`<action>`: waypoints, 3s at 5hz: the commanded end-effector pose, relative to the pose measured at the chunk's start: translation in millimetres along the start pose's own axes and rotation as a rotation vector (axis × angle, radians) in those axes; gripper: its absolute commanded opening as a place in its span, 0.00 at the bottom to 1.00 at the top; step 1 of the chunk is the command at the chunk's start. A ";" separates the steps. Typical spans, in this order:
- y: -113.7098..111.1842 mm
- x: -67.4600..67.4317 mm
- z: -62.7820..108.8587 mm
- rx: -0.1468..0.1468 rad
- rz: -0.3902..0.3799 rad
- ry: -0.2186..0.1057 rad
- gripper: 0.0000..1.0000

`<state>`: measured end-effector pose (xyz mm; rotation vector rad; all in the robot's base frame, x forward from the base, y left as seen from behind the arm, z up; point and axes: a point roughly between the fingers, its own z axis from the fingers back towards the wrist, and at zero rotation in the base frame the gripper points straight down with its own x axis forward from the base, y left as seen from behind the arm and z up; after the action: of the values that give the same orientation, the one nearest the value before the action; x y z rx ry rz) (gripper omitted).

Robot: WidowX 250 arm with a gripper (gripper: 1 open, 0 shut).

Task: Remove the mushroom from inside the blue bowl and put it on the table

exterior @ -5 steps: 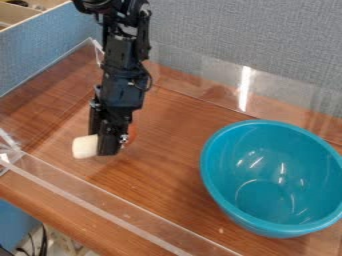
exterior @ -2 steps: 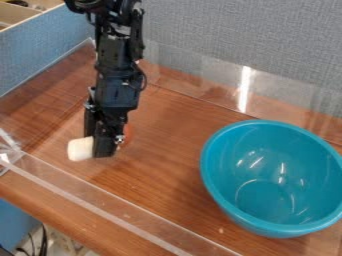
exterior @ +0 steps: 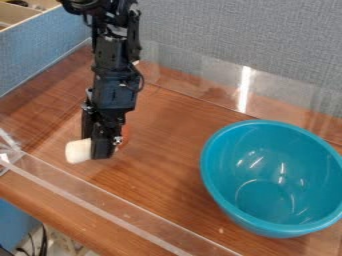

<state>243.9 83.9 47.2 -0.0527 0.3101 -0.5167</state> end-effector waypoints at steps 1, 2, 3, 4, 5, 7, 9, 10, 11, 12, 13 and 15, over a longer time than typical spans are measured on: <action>3.0 -5.6 19.7 0.046 0.023 -0.060 0.00; 2.5 -5.9 20.5 0.042 0.026 -0.065 0.00; 1.8 -7.0 23.4 0.045 0.036 -0.068 1.00; 0.5 -8.8 27.3 0.049 0.042 -0.074 1.00; 0.2 -5.6 22.0 0.050 0.033 -0.071 1.00; -0.7 0.1 11.7 0.050 0.016 -0.065 1.00; -2.1 3.5 4.0 0.048 0.006 -0.061 1.00; -2.7 5.0 0.4 0.047 0.003 -0.059 1.00; -3.2 6.4 -3.1 0.045 0.001 -0.058 1.00; -3.9 8.0 -6.8 0.040 0.000 -0.058 1.00; -4.4 9.3 -10.1 0.035 0.000 -0.056 1.00; -5.6 8.0 -9.8 0.029 -0.002 -0.064 0.00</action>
<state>241.4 76.1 25.9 -0.0607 0.2714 -0.5117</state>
